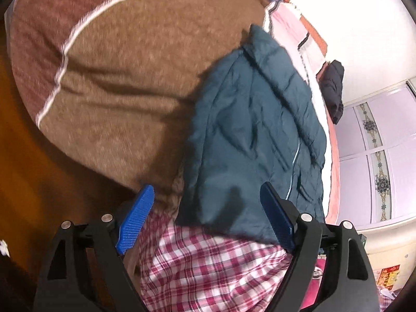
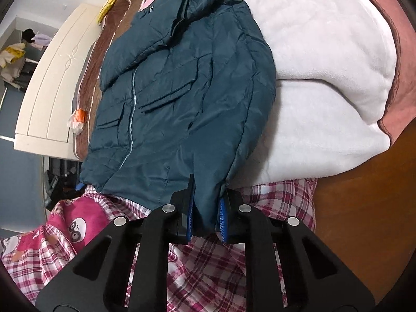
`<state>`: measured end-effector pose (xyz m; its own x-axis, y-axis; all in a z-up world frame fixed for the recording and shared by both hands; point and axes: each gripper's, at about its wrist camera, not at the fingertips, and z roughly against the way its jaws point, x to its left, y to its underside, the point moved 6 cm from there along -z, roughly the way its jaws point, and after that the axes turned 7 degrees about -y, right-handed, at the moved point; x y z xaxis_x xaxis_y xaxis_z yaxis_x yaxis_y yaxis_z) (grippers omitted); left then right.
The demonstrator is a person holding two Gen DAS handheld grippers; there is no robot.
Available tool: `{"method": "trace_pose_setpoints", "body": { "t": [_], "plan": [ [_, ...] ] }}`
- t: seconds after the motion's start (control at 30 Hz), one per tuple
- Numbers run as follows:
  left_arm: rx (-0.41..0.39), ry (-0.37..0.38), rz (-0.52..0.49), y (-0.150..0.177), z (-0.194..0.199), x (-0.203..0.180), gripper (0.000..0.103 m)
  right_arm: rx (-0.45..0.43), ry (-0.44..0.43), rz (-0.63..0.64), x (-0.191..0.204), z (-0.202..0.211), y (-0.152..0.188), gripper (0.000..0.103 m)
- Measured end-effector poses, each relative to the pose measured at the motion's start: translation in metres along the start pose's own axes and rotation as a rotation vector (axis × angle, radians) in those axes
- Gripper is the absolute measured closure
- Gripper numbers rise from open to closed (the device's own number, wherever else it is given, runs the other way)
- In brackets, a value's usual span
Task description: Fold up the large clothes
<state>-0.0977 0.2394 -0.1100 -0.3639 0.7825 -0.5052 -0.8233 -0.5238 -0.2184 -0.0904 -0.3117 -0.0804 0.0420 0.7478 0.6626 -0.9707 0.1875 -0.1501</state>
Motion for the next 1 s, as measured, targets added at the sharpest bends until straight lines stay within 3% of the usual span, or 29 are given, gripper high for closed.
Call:
{"method": "trace_pose_setpoints", "body": {
  "t": [0.17, 0.23, 0.3, 0.37, 0.4, 0.7, 1.0],
  "plan": [
    [0.063, 0.090, 0.085, 0.010, -0.022, 0.005, 0.025, 0.004, -0.005, -0.003, -0.004, 0.001, 0.001, 0.087],
    [0.053, 0.141, 0.095, 0.010, -0.022, 0.002, 0.037, 0.001, -0.005, -0.001, -0.004, 0.002, 0.001, 0.087],
    [0.055, 0.173, 0.089, 0.008, -0.020, -0.002, 0.068, -0.005, -0.005, 0.000, -0.004, 0.002, 0.000, 0.088],
    [0.023, 0.202, 0.059, 0.003, -0.012, -0.010, 0.084, -0.021, -0.015, 0.002, -0.002, 0.003, -0.002, 0.090],
    [0.001, 0.205, 0.042, 0.000, -0.007, -0.016, 0.087, -0.032, -0.022, 0.002, 0.000, 0.005, -0.003, 0.091],
    [-0.182, 0.192, -0.155, -0.037, 0.035, -0.089, 0.092, -0.183, -0.083, 0.074, 0.033, 0.034, -0.046, 0.092],
    [-0.328, 0.183, -0.284, -0.118, 0.065, -0.170, 0.092, -0.308, -0.098, 0.143, 0.071, 0.070, -0.148, 0.092]
  ]
}}
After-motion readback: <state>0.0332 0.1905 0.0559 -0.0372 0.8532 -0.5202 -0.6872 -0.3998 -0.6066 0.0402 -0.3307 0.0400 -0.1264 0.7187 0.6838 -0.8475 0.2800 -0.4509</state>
